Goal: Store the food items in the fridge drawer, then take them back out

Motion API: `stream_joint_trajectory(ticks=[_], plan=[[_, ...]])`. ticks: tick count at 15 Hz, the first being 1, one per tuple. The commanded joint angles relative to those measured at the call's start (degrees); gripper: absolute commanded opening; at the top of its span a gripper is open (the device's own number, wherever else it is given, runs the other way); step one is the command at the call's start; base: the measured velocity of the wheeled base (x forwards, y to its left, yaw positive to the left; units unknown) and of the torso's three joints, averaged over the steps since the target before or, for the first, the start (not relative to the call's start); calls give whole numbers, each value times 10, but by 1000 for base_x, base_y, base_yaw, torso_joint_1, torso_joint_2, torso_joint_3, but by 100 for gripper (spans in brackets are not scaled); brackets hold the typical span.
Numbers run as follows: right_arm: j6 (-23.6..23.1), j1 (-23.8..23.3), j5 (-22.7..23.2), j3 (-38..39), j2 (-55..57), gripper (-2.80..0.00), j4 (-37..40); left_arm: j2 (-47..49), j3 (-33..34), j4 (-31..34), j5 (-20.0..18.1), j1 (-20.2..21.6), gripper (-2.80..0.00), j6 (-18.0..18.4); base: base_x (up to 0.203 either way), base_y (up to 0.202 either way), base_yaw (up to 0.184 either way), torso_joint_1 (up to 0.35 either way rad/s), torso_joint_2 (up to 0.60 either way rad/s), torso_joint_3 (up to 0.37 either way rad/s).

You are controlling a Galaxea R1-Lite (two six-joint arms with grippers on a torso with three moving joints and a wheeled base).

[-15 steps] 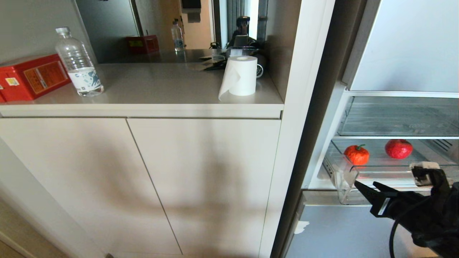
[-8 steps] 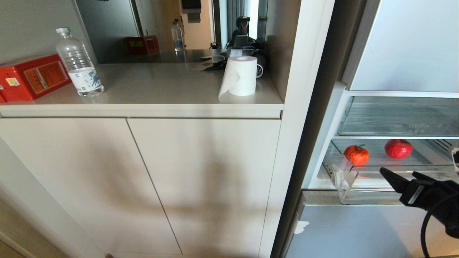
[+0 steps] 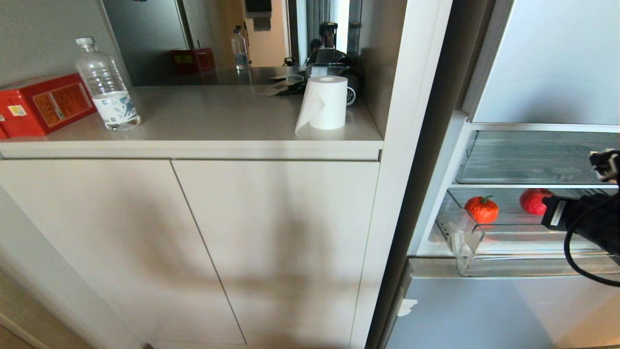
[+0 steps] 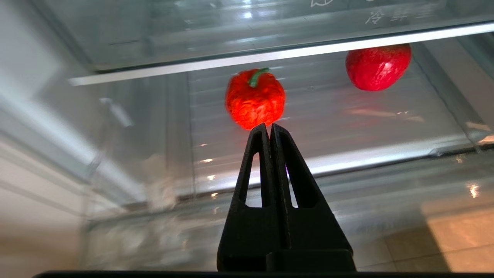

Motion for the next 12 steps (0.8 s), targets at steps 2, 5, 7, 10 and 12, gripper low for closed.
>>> stream_joint_trajectory(ticks=[2, 5, 7, 10, 12], plan=[[-18, -19, 12, -72, 123, -280, 2, 1, 0, 0, 0, 0, -280, 0, 0, 0, 0, 0, 0, 0], [-36, -25, 29, -129, 178, -280, 54, 1, 0, 0, 0, 0, -280, 0, 0, 0, 0, 0, 0, 0], [-40, -26, 29, -148, 167, -280, 131, 1, 0, 0, 0, 0, -280, 0, 0, 0, 0, 0, 0, 0], [-53, -37, 29, -191, 122, -280, 295, 1, 0, 0, 0, 0, -280, 0, 0, 0, 0, 0, 0, 0], [-61, -54, 31, -231, 79, -280, 433, 1, 0, 0, 0, 0, -280, 0, 0, 0, 0, 0, 0, 0]])
